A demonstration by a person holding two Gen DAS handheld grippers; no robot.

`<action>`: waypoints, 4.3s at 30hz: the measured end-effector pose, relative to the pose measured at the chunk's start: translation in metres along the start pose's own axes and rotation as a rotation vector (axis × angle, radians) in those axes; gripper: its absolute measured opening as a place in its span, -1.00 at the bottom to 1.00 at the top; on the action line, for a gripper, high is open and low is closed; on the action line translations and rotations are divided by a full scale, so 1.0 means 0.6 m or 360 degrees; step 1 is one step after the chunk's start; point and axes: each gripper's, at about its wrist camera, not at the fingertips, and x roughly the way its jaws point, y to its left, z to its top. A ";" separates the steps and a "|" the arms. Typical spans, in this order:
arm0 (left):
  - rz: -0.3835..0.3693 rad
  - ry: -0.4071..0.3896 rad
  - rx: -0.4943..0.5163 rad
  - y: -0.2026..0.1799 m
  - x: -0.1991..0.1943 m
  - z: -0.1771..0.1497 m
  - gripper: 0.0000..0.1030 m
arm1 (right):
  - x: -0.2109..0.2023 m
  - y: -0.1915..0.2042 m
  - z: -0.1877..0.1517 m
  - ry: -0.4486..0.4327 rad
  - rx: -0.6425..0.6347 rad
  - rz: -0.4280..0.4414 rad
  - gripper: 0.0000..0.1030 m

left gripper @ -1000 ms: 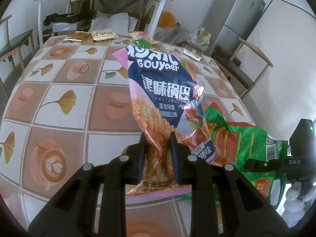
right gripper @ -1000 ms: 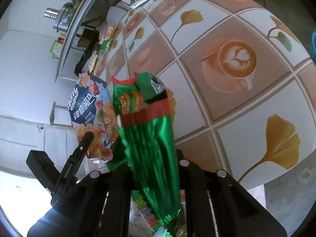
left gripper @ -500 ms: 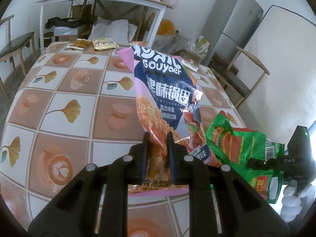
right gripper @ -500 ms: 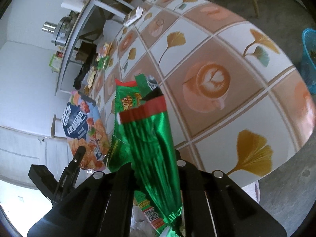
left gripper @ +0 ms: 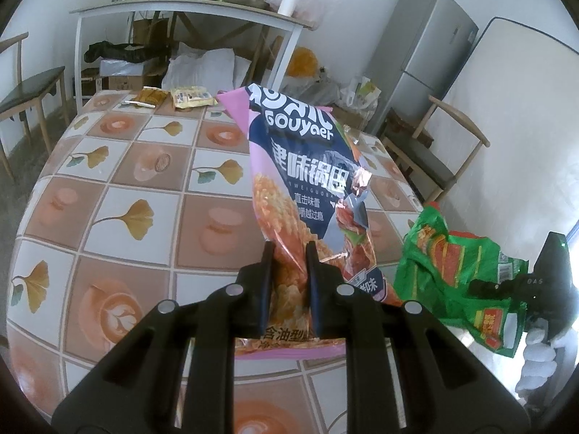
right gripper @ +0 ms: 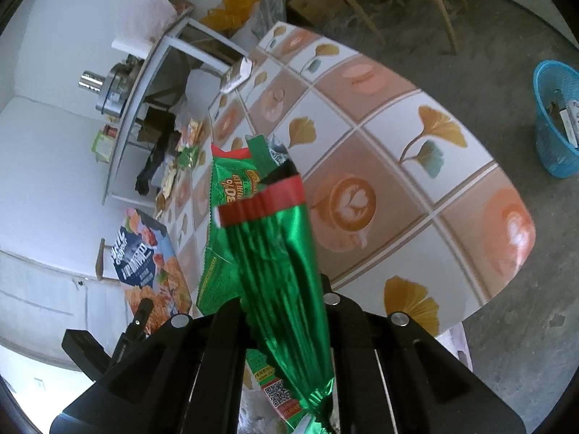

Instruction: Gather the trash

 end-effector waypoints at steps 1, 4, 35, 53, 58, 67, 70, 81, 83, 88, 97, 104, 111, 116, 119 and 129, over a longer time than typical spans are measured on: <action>0.0000 -0.0003 0.0001 -0.001 -0.001 0.000 -0.70 | -0.004 -0.001 0.001 -0.0010 0.0002 0.0003 -0.89; -0.0001 -0.0012 0.0008 -0.004 -0.005 0.002 -0.70 | -0.019 -0.002 0.009 -0.0051 0.0011 0.0020 -0.88; -0.0752 0.0293 0.0407 -0.418 0.082 0.048 -0.70 | -0.477 -0.429 -0.027 -0.1109 0.0730 -0.0032 -0.88; -0.0825 0.0689 0.0700 -0.695 0.280 -0.032 -0.70 | -0.224 -0.776 0.162 -0.0761 0.1183 -0.0064 -0.86; -0.0780 0.0840 0.0801 -0.768 0.373 -0.051 -0.70 | -0.160 -0.833 0.245 -0.0687 0.1094 -0.0220 -0.67; -0.0731 0.1139 0.0850 -0.890 0.525 -0.144 -0.68 | -0.170 -0.870 0.241 -0.0670 0.0886 -0.0669 0.16; -0.0737 0.1251 0.0750 -0.920 0.574 -0.173 -0.68 | -0.216 -0.860 0.200 -0.0784 0.0885 -0.0697 0.16; -0.0547 0.1582 0.0374 -0.963 0.752 -0.311 0.11 | -0.318 -0.790 -0.061 -0.0943 0.1006 -0.0616 0.16; -0.0534 0.1613 0.0343 -0.948 0.748 -0.311 0.21 | -0.322 -0.781 -0.095 -0.0887 0.1002 -0.0674 0.16; -0.0598 0.1555 0.0288 -0.937 0.693 -0.257 0.23 | -0.342 -0.757 -0.124 -0.0878 0.0960 -0.0766 0.16; -0.0933 0.1153 0.0536 -0.893 0.399 -0.063 0.23 | -0.393 -0.550 -0.063 -0.1054 0.0390 -0.0865 0.17; -0.0833 0.0520 0.0828 -0.701 0.128 -0.004 0.65 | -0.396 -0.308 -0.085 -0.1214 -0.0274 -0.0867 0.87; -0.0281 0.0235 0.0548 -0.453 -0.035 -0.042 0.82 | -0.361 -0.148 -0.168 -0.1186 -0.0656 -0.0736 0.87; 0.0047 0.0046 0.0385 -0.347 -0.105 -0.071 0.83 | -0.321 -0.068 -0.207 -0.1024 -0.0877 -0.0684 0.87; 0.0104 0.0026 0.0414 -0.322 -0.119 -0.093 0.83 | -0.300 -0.033 -0.228 -0.0948 -0.0979 -0.0717 0.87; 0.0237 0.0098 0.0533 -0.308 -0.095 -0.159 0.83 | -0.267 -0.031 -0.263 -0.0757 -0.0873 -0.0910 0.87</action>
